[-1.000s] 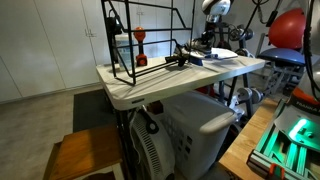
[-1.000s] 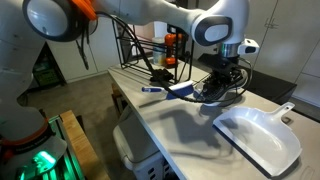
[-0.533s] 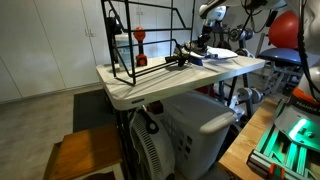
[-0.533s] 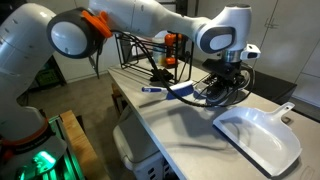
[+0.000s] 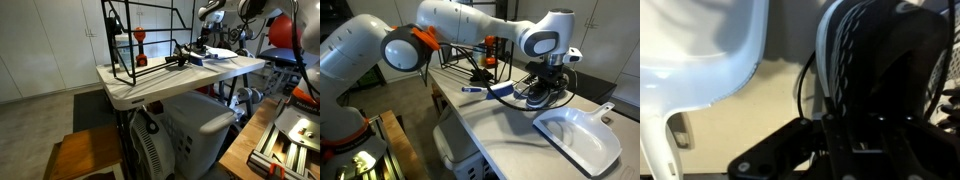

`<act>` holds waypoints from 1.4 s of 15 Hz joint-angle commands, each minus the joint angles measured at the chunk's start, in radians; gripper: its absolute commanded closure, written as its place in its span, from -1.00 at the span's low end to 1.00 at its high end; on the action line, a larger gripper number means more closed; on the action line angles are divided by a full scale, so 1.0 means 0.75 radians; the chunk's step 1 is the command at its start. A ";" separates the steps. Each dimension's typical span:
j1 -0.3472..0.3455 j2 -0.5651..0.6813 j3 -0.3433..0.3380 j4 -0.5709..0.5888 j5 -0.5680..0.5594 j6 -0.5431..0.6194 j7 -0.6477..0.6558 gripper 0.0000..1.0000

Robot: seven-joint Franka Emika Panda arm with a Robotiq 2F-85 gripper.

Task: Put the trainer on the table

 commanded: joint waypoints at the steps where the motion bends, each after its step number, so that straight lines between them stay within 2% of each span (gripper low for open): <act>1: -0.017 0.075 0.029 0.137 0.019 -0.067 -0.017 0.20; 2: -0.013 0.059 0.027 0.132 0.014 -0.085 -0.012 0.20; 6: 0.005 -0.018 0.001 0.120 -0.010 -0.225 0.048 -0.37; 10: 0.022 -0.140 -0.028 0.093 -0.043 -0.491 0.105 -0.97; 13: 0.031 -0.241 -0.034 0.042 -0.044 -0.577 0.120 -1.00; 18: 0.066 -0.456 -0.042 -0.172 -0.058 -0.492 0.100 -0.99; 21: 0.112 -0.589 -0.067 -0.334 -0.135 -0.514 0.117 -1.00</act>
